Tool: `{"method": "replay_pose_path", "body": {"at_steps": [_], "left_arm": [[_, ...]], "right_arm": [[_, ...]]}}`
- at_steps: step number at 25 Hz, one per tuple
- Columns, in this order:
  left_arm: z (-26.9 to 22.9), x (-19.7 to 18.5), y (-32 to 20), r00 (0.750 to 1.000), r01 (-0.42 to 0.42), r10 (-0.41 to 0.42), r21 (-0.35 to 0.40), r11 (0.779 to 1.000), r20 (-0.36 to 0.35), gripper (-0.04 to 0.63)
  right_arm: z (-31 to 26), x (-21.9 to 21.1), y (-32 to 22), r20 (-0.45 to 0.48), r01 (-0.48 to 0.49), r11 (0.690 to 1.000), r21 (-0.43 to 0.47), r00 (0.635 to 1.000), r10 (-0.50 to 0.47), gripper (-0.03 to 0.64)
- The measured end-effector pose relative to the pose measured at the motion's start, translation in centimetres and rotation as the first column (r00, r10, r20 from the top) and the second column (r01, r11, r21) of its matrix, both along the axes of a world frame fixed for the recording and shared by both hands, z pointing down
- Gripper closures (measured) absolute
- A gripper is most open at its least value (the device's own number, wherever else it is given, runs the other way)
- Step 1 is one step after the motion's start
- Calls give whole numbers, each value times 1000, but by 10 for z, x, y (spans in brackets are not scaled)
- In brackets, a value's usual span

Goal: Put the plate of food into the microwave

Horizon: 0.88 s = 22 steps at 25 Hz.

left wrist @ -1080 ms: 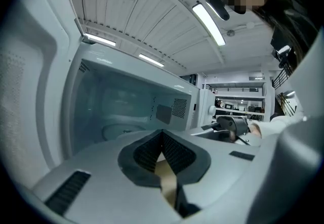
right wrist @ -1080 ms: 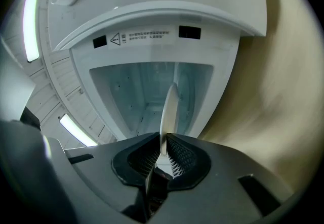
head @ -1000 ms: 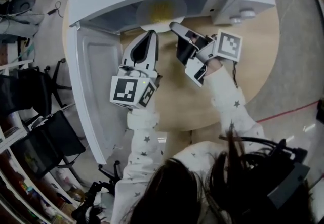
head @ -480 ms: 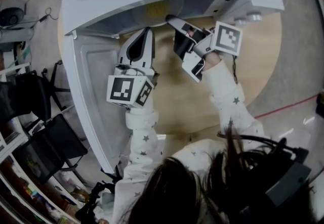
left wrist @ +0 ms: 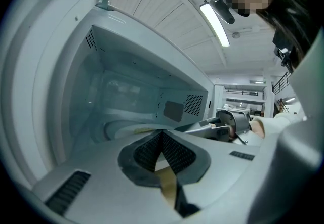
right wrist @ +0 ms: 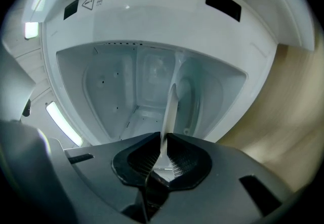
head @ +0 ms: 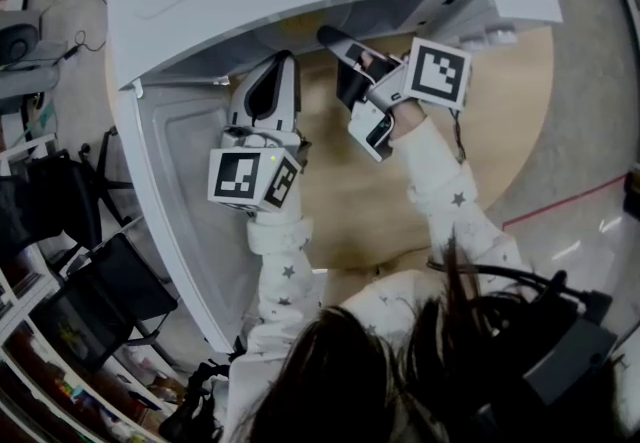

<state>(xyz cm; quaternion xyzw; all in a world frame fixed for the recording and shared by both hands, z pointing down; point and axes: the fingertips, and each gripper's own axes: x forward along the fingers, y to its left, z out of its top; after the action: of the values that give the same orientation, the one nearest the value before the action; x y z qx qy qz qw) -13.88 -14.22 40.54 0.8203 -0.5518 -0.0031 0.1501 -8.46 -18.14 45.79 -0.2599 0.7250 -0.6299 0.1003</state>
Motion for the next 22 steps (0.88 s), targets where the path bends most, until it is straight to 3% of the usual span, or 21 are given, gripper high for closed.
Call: {"method": "replay_pose_path", "body": {"at_steps": [3,5,10,22], "left_arm": [[1,1,-2,1000,-7,7,-1,1000,0,600],[1,1,-5,1000,-9,9,1,1000,4,600],[0,4,-10,1000,-7,7,1,1000,4,600],[3,2,-9,1000,-4,4,-2,1000,13,600]], "right_arm": [[2,-1,3,-34,-5,1000,-25,999,4,588],[3,-2,5,-40,-4,999,-48,999,2,509],[8,-4,9,-9,-37,993,-108,999,37,508],[17,-1,11,-14,-57,988,-143,998,55,506]]}}
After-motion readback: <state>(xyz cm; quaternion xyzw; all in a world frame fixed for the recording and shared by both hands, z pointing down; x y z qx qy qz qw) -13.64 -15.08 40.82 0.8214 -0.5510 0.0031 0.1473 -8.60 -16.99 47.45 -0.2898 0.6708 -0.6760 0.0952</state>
